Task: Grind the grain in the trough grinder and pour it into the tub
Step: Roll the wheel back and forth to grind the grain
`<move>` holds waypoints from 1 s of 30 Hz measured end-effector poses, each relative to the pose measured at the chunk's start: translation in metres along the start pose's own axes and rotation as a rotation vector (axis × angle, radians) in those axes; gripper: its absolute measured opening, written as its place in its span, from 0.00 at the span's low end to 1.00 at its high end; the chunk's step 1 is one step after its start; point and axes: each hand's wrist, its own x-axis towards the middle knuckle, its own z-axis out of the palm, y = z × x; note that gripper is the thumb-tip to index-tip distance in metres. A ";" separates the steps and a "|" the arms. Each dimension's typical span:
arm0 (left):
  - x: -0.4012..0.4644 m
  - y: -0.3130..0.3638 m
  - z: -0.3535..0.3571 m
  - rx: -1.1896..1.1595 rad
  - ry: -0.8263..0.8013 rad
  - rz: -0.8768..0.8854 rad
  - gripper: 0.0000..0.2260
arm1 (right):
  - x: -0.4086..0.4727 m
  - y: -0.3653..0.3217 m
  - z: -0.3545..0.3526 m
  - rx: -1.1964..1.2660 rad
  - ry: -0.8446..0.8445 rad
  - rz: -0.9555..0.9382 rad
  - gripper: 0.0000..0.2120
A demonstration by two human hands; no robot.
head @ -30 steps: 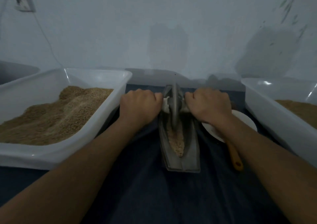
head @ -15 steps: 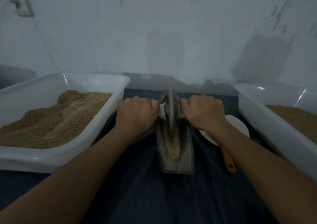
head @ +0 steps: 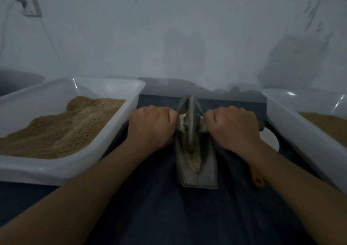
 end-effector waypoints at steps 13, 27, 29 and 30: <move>0.054 0.001 0.011 0.076 -0.076 -0.034 0.11 | 0.056 0.024 0.033 0.277 -0.265 0.146 0.26; -0.040 0.014 -0.035 -0.177 0.024 -0.258 0.16 | -0.024 -0.006 -0.012 0.115 0.299 -0.055 0.18; -0.033 0.010 -0.029 -0.181 0.036 -0.249 0.15 | -0.020 -0.006 -0.010 0.106 0.287 -0.056 0.18; -0.029 0.008 -0.025 -0.172 0.032 -0.240 0.15 | -0.017 -0.006 -0.007 0.073 0.259 -0.068 0.17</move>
